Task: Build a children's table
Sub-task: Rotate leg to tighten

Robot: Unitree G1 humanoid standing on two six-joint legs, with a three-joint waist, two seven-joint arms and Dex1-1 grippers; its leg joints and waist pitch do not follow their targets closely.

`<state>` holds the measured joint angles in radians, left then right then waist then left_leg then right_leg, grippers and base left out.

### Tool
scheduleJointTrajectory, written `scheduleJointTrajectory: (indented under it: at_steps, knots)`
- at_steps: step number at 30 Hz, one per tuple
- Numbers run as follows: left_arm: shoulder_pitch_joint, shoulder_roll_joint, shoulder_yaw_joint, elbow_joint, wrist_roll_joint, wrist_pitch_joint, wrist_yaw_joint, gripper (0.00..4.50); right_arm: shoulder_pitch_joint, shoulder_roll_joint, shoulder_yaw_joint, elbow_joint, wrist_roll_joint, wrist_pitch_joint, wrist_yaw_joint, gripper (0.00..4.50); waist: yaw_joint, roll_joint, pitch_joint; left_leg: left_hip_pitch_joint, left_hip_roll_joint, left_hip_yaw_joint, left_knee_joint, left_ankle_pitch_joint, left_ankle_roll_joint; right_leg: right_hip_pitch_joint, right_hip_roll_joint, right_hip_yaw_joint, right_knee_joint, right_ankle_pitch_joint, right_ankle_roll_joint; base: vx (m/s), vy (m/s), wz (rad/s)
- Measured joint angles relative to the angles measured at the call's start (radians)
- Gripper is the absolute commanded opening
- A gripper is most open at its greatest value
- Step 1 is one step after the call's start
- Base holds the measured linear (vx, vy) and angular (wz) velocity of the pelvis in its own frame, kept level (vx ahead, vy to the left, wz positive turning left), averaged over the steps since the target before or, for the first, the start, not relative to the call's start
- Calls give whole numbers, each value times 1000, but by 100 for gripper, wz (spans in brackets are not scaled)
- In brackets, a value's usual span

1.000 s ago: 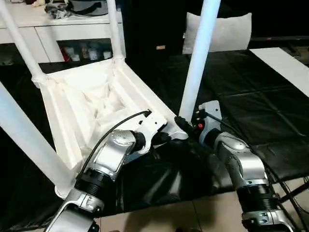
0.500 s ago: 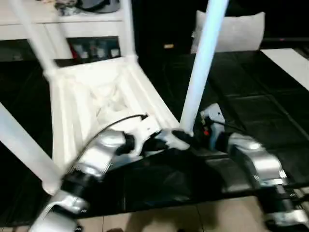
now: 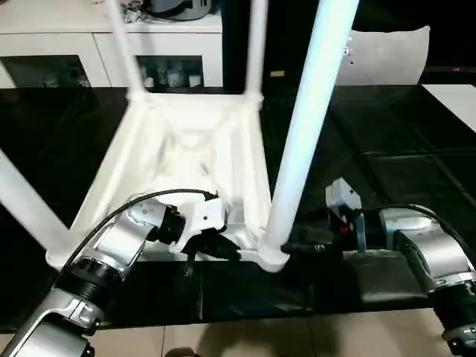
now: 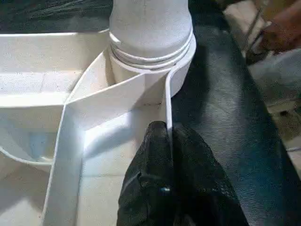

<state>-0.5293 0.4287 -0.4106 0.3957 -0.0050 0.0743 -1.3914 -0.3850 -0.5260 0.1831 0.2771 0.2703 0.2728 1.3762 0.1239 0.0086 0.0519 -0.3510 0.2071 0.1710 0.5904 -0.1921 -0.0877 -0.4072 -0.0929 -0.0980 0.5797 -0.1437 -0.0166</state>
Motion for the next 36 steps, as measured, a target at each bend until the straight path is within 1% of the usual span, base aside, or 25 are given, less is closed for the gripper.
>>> scheduleJointTrajectory:
  at_steps: [1, 2, 3, 5, 7, 10, 13, 18, 20, 21, 24, 25, 26, 27, 28, 29, 31, 32, 33, 34, 36]
  knots:
    - [-2, -1, -2, 3, 0, -8, -4, 0, 0, 1, 6, 0, 2, -1, 8, 322, 1, 0, 0, 0, 0, 0, 0, 0, 0, 0, 0, 0, 0, 0, 0, 0, 0, 0]
    - [-4, -2, -7, 6, 0, -15, -9, 0, 0, 1, 10, 0, 4, -2, 16, 296, 2, 0, 0, 0, 0, 0, 0, 0, 0, 0, 0, 0, 0, 0, 0, 0, 0, 0]
    - [-9, -3, -11, 12, 0, -19, -14, 0, -1, 1, 13, 0, 5, -3, 21, 286, 4, 0, 0, 0, 0, 0, 0, 0, 0, 0, 0, 0, 0, 0, 0, 0, 0, 0]
    - [-17, -4, -16, 22, 1, -29, -22, 0, -3, 4, 22, 1, 7, -6, 33, 281, 4, 0, 0, 0, 0, 0, 0, 0, 0, 0, 0, 0, 0, 0, 1, 0, 0, 0]
    - [-20, -3, -18, 23, 2, -33, -23, 0, -3, 5, 22, 3, 6, -13, 37, 252, 4, 0, 0, 0, 0, 0, 0, 0, 0, 0, 0, 0, 0, -2, 3, 0, 0, 0]
    - [-21, -1, -18, 24, 3, -34, -25, 0, -3, 10, 22, 5, 7, -13, 50, 234, 4, 0, 0, 0, 0, 0, 0, 0, 0, 0, 0, 0, 1, -2, 3, 0, 0, 0]
    - [-22, -2, -19, 29, 3, -38, -26, 0, -3, 11, 22, 6, 9, -4, 53, 203, 4, 0, 0, 0, 0, 0, 0, 0, 0, 0, 0, 0, 1, -2, 3, 0, 0, 0]
    - [-25, -2, -17, 35, -1, -40, -31, 0, 0, 9, 20, -5, 21, 34, 52, 194, 5, 0, 0, 0, 0, 0, 0, 0, 0, 0, 0, 0, 1, -2, 3, 0, 0, 0]
    - [-25, -4, -10, 34, -4, -28, -30, 0, 15, 12, 14, -28, 30, 55, 37, 193, 8, 0, 0, 0, 0, 0, 0, 0, 0, 0, 0, 0, 1, -2, 3, 0, 0, 0]
    - [-24, -8, -5, 31, -5, -6, -23, 0, 30, 18, 7, -44, 37, 70, 21, 193, 11, 0, 0, 1, 0, 0, 0, 0, 0, 0, 0, 0, 1, -2, 3, 0, 0, 0]
    - [-17, -19, 15, 21, -6, 61, 18, 0, 45, 36, -15, -65, 35, 101, -44, 193, 10, 0, 0, 1, 0, 0, 1, 0, -1, 0, 0, 1, 3, -3, 5, 0, 0, 0]
    - [-12, -26, 29, 16, -2, 94, 53, 0, 50, 59, -26, -69, 26, 114, -90, 193, 6, 0, 0, 1, 0, 0, 1, 0, -1, 2, 0, 1, 4, -3, 5, 0, 0, 0]
    - [-8, -35, 51, 15, 5, 132, 108, 0, 52, 103, -47, -69, 8, 123, -170, 193, -6, -1, 0, 3, 0, -1, 1, 1, -2, 3, 0, 0, 4, -3, 6, 0, 0, 0]
    - [-9, -43, 62, 15, 10, 153, 139, 0, 52, 127, -59, -69, 2, 131, -222, 193, -17, -1, 0, 3, 0, -1, 1, 1, -2, 3, 0, 0, 4, -4, 6, 0, 0, 0]
    - [-9, -53, 67, 15, 12, 171, 165, 0, 52, 140, -68, -68, -5, 135, -264, 193, -27, -1, 0, 3, 0, -2, 1, 1, -2, 3, 0, 0, 3, -4, 6, 0, 0, 0]
    - [-8, -74, 72, 14, 14, 196, 201, 0, 51, 157, -81, -66, -12, 140, -317, 193, -41, -1, 0, 3, 0, -3, 1, 2, -3, 3, 0, -1, 0, -4, 6, 0, 0, 0]
    - [-6, -106, 85, 11, 23, 231, 257, 0, 43, 191, -102, -58, -31, 147, -395, 193, -61, -2, 0, 3, 0, -4, 1, 2, -3, 3, 0, -3, -4, -4, 6, 0, 0, 0]
    - [-5, -137, 104, 9, 37, 268, 321, 0, 35, 239, -120, -51, -51, 154, -490, 192, -78, -3, 0, 3, 0, -5, 2, 2, -3, 3, 0, -3, -4, -4, 6, 0, 0, 0]
    - [-5, -158, 116, 8, 46, 290, 366, 0, 28, 273, -131, -42, -67, 153, -553, 191, -88, -3, 0, 3, 0, -5, 3, 2, -2, 3, 0, -3, -4, -4, 6, 0, 0, 0]
    - [-5, -171, 121, 4, 49, 304, 395, 0, 25, 289, -136, -39, -73, 153, -595, 190, -94, -3, 0, 3, 0, -5, 4, 1, -2, 2, 0, -3, -5, -4, 6, 0, 0, 0]
    - [-5, -215, 133, 1, 57, 340, 469, 0, 22, 324, -146, -39, -92, 147, -689, 190, -97, -3, 0, 3, 0, -5, 4, 1, -2, 3, 0, -5, -7, -4, 6, 0, 0, 0]
